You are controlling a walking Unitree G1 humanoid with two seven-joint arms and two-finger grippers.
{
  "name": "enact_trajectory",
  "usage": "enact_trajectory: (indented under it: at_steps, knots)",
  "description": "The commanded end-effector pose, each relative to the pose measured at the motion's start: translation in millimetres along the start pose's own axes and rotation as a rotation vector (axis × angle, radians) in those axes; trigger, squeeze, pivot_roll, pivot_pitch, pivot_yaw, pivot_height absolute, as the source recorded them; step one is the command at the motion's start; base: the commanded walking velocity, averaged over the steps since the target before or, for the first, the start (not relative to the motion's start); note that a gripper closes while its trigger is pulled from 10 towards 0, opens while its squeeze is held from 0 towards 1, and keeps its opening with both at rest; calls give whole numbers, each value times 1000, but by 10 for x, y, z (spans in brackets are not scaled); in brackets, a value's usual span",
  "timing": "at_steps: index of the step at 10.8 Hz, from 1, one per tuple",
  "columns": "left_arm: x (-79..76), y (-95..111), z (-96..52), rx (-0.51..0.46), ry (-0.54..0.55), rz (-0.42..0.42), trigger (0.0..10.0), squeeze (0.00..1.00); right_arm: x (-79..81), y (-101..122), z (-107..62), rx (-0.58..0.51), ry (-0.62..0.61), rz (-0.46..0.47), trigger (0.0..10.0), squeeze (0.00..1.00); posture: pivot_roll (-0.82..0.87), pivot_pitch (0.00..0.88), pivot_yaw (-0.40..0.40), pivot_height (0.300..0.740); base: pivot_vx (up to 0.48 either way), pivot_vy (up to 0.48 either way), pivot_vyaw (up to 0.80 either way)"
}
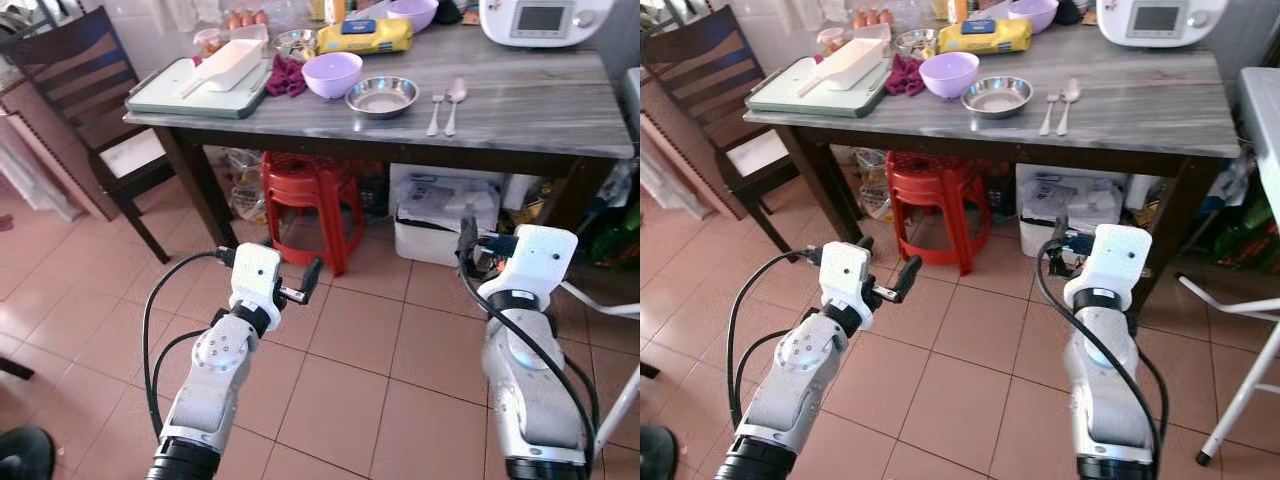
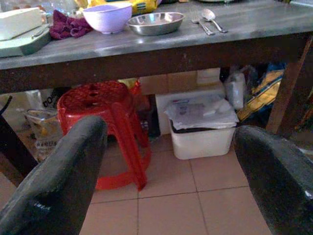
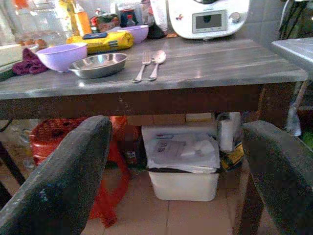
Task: Setting the table
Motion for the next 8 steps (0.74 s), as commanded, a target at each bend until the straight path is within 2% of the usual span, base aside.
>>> enact_trajectory:
  at_steps: [1, 6, 8]
  knots:
    - [34, -1, -25, 0, 0, 1, 10000, 0, 37, 44, -3, -16, 15, 4, 10000, 0, -119, 77, 137, 740, 0, -319, 0]
    - [34, -15, -39, 7, -13, 0, 10000, 0, 50, 26, -5, -7, 13, 19, 10000, 0, -115, 82, 139, 740, 0, -321, 0]
    - [37, -20, -42, 11, -14, 4, 10000, 0, 62, 14, -3, 0, 17, 20, 10000, 0, -114, 84, 142, 740, 0, -324, -675]
Point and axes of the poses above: a point about 5 cm out from each wrist's last joint towards the gripper, its own z axis pointing out of the wrist towards the gripper, its own y axis along the axis of the wrist's last joint, x = y × z, the point moved 4 cm from there along z, pointing out of the wrist towards the gripper, and after that the axes turned 4 degrees about -z, right-handed, at the moved point
